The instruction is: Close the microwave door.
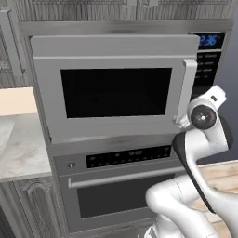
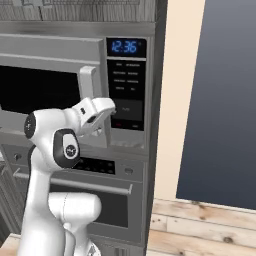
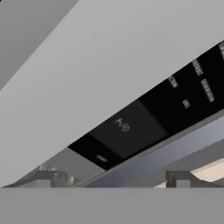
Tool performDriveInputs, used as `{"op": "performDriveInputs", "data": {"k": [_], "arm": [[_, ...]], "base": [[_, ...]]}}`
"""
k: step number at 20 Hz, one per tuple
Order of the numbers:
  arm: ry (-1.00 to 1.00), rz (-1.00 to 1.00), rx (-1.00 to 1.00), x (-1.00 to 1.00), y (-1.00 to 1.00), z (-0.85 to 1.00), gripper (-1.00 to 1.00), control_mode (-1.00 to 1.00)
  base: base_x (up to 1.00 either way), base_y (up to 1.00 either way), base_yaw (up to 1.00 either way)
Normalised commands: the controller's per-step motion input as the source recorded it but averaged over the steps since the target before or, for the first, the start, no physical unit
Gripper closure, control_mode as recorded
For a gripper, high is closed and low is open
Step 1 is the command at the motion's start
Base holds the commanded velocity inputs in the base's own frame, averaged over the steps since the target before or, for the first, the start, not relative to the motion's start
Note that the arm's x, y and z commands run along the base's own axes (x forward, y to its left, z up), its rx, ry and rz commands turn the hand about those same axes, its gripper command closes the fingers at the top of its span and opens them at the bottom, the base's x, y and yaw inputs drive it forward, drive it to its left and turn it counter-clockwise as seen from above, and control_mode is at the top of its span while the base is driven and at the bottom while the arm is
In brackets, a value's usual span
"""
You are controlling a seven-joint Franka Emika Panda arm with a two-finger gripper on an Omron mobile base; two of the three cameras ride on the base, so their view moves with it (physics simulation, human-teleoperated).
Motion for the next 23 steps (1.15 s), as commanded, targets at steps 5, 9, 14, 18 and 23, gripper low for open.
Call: {"op": "performDriveInputs", "data": {"k": [5,9,14,18,23], "arm": [[-0.05,0.06,0.0,0.75,-0.03,0.0,-1.0,-1.0],[0.0,0.01,0.0,0.6,0.0,0.04,-1.0,-1.0],[0.0,0.0,-0.01,0.58,0.0,0.04,-1.0,-1.0],[0.0,0.0,0.0,0.54,0.0,0.01,-1.0,-1.0],[-0.04,0.0,0.01,0.23,-0.04,0.01,-1.0,-1.0]], "base": [[0.0,0.0,0.0],[0.0,0.0,0.0],[0.0,0.0,0.0],[0.0,0.0,0.0],[0.0,0.0,0.0]]}}
